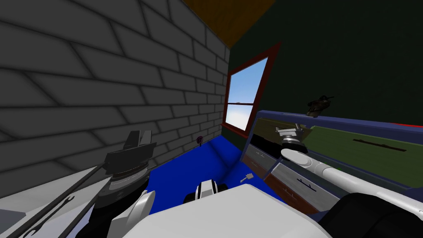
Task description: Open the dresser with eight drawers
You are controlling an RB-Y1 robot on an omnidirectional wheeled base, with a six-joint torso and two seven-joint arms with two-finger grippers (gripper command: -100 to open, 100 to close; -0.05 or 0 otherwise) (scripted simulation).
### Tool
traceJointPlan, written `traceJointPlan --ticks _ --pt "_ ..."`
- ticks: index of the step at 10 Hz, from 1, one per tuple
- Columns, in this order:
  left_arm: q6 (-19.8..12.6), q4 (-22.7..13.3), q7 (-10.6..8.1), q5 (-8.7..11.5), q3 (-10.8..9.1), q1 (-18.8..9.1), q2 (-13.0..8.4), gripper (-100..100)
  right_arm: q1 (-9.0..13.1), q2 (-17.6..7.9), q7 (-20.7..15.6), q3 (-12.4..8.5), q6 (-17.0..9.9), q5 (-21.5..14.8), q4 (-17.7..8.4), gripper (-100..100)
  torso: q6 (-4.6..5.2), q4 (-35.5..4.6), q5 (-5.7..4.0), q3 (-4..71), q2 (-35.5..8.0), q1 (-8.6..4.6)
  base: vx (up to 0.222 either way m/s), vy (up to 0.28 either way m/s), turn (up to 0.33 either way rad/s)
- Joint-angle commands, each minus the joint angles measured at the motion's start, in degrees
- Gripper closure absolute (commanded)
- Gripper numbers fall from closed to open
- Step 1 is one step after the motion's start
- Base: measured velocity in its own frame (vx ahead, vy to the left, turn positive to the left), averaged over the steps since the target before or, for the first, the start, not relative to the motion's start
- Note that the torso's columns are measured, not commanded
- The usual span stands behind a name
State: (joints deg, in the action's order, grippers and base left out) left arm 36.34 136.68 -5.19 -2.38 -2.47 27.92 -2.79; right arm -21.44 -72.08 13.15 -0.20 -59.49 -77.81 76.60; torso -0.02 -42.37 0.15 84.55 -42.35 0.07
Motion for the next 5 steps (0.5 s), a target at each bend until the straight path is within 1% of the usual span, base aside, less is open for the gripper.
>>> traceJointPlan --ticks 1,2,5 --pt "0.0 0.0 0.00 0.0 0.00 0.0 0.0 0 -0.3 -1.1 0.0 -0.8 1.1 0.9 0.1 -100 0.04 -0.1 0.21 0.0 -0.1 0.22 -0.005 0.008 -0.006" --pt "0.0 0.0 0.00 0.0 0.00 0.0 0.0 0 -0.4 -1.2 0.0 -0.9 1.4 1.0 0.1 0 0.03 0.0 0.10 -0.1 -0.1 0.22 0.000 0.000 0.000" --pt "0.0 0.0 0.00 0.0 0.00 0.0 0.0 0 -0.5 -1.0 -0.1 -0.7 1.6 1.1 0.1 0 0.04 0.0 0.00 0.0 0.0 0.08 0.000 0.000 0.000"
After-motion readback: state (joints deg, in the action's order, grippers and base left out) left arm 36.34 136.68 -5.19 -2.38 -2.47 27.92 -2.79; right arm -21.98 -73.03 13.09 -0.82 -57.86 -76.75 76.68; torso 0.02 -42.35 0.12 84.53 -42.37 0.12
